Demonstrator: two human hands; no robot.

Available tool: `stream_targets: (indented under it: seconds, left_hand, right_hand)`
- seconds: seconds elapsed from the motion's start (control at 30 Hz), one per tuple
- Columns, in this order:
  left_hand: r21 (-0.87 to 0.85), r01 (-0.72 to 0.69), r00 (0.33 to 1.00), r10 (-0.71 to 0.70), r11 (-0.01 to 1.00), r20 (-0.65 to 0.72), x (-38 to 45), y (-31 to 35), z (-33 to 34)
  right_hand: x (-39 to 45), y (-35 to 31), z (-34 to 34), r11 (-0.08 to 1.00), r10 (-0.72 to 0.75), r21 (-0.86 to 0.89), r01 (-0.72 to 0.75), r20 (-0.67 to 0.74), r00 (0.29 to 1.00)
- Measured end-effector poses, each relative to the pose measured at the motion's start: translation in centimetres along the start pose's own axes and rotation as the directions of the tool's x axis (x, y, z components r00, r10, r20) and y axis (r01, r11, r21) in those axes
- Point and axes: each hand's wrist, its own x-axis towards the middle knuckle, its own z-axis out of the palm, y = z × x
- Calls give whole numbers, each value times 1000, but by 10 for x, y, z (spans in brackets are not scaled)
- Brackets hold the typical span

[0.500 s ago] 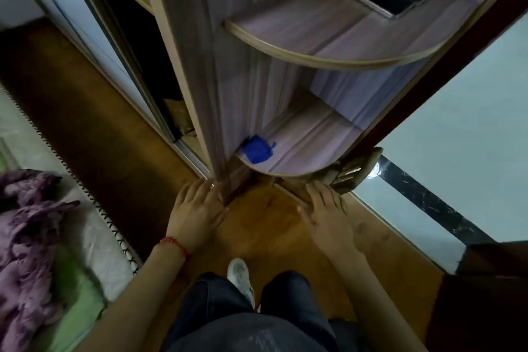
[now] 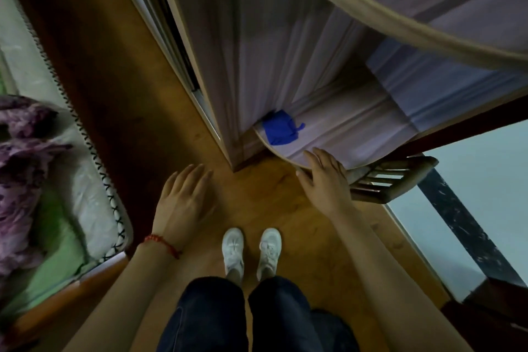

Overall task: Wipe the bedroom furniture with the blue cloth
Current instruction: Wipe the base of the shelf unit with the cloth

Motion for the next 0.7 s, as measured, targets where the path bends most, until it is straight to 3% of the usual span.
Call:
stream_targets:
  seconds: [0.23, 0.5, 0.7]
  left_hand:
    - [-26, 48, 996, -46, 998, 82, 24, -3, 54]
    - [-42, 88, 995, -86, 995, 44, 46, -8, 90]
    - [-51, 120, 991, -117, 991, 60, 51, -13, 103]
  right_hand:
    - [73, 22, 56, 999, -34, 41, 30, 100, 994]
    - [167, 36, 105, 989, 109, 90, -117, 87, 990]
    - [196, 44, 130, 954, 168, 225, -200, 156, 973]
